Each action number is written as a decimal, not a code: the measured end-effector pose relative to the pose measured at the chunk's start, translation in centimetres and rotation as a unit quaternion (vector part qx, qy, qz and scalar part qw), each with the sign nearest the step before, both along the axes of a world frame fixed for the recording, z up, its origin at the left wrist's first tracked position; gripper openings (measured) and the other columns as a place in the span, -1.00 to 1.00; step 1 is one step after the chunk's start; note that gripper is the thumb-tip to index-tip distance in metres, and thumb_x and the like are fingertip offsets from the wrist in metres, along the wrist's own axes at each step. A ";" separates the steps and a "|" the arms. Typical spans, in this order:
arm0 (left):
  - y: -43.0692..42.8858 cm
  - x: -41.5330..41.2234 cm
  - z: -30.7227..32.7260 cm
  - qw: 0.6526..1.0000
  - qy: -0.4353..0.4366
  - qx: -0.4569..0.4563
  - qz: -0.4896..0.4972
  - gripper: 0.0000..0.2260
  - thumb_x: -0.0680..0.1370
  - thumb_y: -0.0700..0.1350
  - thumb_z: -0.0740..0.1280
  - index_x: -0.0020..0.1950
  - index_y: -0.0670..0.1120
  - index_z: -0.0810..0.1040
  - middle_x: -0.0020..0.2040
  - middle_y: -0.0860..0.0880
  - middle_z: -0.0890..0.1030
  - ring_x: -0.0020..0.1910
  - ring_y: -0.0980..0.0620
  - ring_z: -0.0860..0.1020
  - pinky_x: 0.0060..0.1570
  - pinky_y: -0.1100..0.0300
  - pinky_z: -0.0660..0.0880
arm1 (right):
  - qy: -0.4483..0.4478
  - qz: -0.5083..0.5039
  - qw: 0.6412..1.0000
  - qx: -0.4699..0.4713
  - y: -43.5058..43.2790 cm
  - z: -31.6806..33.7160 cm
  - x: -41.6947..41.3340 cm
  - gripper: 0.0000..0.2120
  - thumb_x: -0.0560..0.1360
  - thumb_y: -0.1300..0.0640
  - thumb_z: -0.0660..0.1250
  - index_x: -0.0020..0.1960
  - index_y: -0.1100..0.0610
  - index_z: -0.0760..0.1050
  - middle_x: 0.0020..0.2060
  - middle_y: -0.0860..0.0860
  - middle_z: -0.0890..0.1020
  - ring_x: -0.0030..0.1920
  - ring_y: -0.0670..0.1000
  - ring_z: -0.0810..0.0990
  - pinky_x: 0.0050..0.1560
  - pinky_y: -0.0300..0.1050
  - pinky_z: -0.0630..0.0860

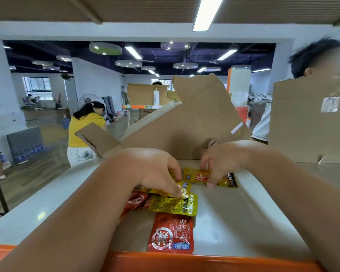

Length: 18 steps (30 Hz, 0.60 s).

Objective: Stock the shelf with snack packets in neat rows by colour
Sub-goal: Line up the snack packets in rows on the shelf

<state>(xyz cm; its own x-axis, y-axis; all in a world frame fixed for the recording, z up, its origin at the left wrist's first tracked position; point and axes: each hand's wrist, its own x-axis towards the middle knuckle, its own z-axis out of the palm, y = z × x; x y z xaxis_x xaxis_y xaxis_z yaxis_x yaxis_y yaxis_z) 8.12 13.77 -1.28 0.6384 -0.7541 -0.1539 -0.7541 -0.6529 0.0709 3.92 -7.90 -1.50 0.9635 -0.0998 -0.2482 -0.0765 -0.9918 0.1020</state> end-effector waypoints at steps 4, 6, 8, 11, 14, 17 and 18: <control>0.6 0.4 0.7 0.999 0.012 0.049 -0.014 -0.41 0.45 0.16 0.52 0.46 0.33 0.43 0.34 0.18 0.50 0.12 0.13 0.54 0.06 0.23 0.49 | 0.013 0.004 1.000 -0.006 0.3 0.1 0.2 -0.42 0.32 -0.28 0.49 0.18 0.08 0.59 0.07 0.06 0.66 0.09 0.10 0.62 0.16 0.11 0.55; 0.6 0.8 0.7 0.998 0.007 0.065 -0.018 -0.41 0.47 0.09 0.51 0.46 0.31 0.43 0.30 0.19 0.55 0.06 0.16 0.54 -0.07 0.30 0.46 | 0.013 0.010 1.000 -0.012 0.4 0.1 0.1 -0.31 0.17 -0.40 0.43 0.10 0.08 0.60 -0.03 0.08 0.67 0.04 0.13 0.64 0.11 0.13 0.57; 0.5 0.8 0.6 0.998 0.008 0.064 -0.022 -0.45 0.46 0.04 0.51 0.42 0.30 0.48 0.21 0.20 0.57 0.09 0.15 0.54 -0.05 0.28 0.48 | 0.008 0.003 1.000 -0.014 0.4 0.0 0.2 -0.18 0.02 -0.47 0.33 0.07 0.08 0.59 -0.04 0.10 0.69 0.02 0.15 0.65 0.09 0.15 0.57; 0.3 0.4 0.5 1.000 0.002 0.016 -0.011 -0.57 0.42 0.07 0.52 0.26 0.30 0.56 0.08 0.24 0.52 0.01 0.19 0.54 -0.04 0.22 0.53 | 0.008 -0.008 1.000 -0.008 0.4 0.4 -0.6 -0.21 0.10 -0.43 0.37 0.11 0.10 0.59 0.00 0.12 0.70 0.05 0.16 0.66 0.11 0.16 0.58; 0.0 -0.5 0.9 0.999 -0.023 -0.037 -0.012 -0.66 0.38 0.11 0.50 0.13 0.27 0.55 0.02 0.16 0.58 -0.06 0.17 0.57 -0.05 0.11 0.58 | -0.076 -0.031 0.997 0.010 -0.3 1.2 -2.3 -0.50 0.32 -0.19 0.49 0.16 0.04 0.54 -0.10 0.01 0.66 -0.05 0.08 0.66 -0.09 -0.04 0.55; -1.0 -2.2 1.9 0.993 -0.032 -0.113 -0.023 -0.68 0.38 0.10 0.52 0.09 0.24 0.57 -0.03 0.16 0.62 -0.08 0.18 0.59 0.04 0.03 0.59 | -0.191 -0.033 0.980 0.042 -1.9 1.8 -6.0 -0.65 0.35 -0.17 0.51 0.04 -0.12 0.47 -0.15 -0.14 0.56 -0.17 -0.04 0.58 -0.28 -0.15 0.42; -1.7 -3.0 2.2 0.990 -0.040 -0.133 -0.028 -0.68 0.37 0.12 0.53 0.09 0.24 0.59 -0.02 0.17 0.62 -0.05 0.18 0.58 0.07 0.03 0.58 | -0.210 -0.025 0.976 0.050 -2.7 1.9 -7.5 -0.70 0.37 -0.13 0.50 0.03 -0.11 0.48 -0.15 -0.14 0.56 -0.18 -0.05 0.56 -0.29 -0.16 0.41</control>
<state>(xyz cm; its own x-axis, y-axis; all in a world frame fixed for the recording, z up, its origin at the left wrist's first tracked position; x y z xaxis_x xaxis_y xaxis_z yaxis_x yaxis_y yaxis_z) 5.10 12.08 0.91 0.5960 -0.7962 0.1044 -0.7991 -0.5754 0.1741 -3.60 -10.63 0.43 0.9770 -0.1446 0.1570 -0.1392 -0.9892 -0.0453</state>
